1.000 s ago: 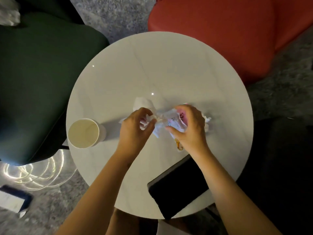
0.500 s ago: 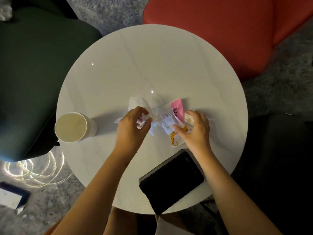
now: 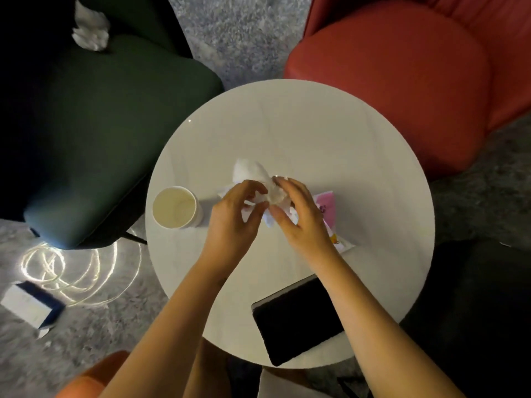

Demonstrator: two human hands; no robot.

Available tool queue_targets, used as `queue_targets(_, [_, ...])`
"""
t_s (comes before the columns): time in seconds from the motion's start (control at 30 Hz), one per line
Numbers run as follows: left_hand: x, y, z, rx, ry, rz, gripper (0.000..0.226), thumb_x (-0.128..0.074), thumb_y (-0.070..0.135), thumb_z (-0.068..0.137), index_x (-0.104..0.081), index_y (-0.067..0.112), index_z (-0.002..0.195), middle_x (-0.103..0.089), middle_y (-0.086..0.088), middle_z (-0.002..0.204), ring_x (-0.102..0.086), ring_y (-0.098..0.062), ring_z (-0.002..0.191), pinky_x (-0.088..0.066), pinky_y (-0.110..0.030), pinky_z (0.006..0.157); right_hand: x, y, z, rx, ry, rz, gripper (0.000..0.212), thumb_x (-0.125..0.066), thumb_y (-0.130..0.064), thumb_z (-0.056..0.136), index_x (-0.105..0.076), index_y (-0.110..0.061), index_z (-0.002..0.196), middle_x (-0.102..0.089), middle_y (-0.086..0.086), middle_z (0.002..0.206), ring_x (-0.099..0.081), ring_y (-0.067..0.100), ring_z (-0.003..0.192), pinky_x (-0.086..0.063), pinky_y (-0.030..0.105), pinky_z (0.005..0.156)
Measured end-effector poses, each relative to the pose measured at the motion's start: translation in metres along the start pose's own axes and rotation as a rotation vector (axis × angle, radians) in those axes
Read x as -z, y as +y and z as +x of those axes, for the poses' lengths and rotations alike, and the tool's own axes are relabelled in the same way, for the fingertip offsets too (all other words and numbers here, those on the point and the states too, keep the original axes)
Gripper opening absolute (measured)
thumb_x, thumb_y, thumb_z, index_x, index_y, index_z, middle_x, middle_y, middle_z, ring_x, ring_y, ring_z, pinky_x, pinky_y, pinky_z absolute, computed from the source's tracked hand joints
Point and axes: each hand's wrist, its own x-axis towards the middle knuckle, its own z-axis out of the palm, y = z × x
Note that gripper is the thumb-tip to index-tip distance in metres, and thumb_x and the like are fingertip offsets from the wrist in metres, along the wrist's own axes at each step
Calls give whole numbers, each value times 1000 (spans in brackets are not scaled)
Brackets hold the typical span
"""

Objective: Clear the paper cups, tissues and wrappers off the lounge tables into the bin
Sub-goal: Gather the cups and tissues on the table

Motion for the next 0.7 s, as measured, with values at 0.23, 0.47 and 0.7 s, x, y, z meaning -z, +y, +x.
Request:
queue_targets(0.23, [70,-16,-9,-45,151,-1,16,-59,-6,85,-60,7,95,-58,15,84,-60,1,81,-49,-13,78,-57,-45,19,136,-3,46,29,-66,-2,82,-60,-1,110,-61,7,108,-56,11,98,-43,10,84])
queue_targets(0.47, [125,-53,-20,26,205,33,24,-64,-4,83,-54,15,93,-55,25,85,-59,-2,79,-49,-13,76,-123,-70,15,88,-8,68,29,-70,-12,80,-52,-8,103,-59,-2,100,-58,14,87,-46,9,70])
queue_targets(0.7, [123,-99,-20,97,95,176,15,-72,6,78,-67,7,92,-68,-2,87,-61,-21,80,-40,-16,69,-152,-40,15,252,198,-425,18,-75,-13,66,-67,-10,82,-68,6,97,-46,15,104,-32,37,82])
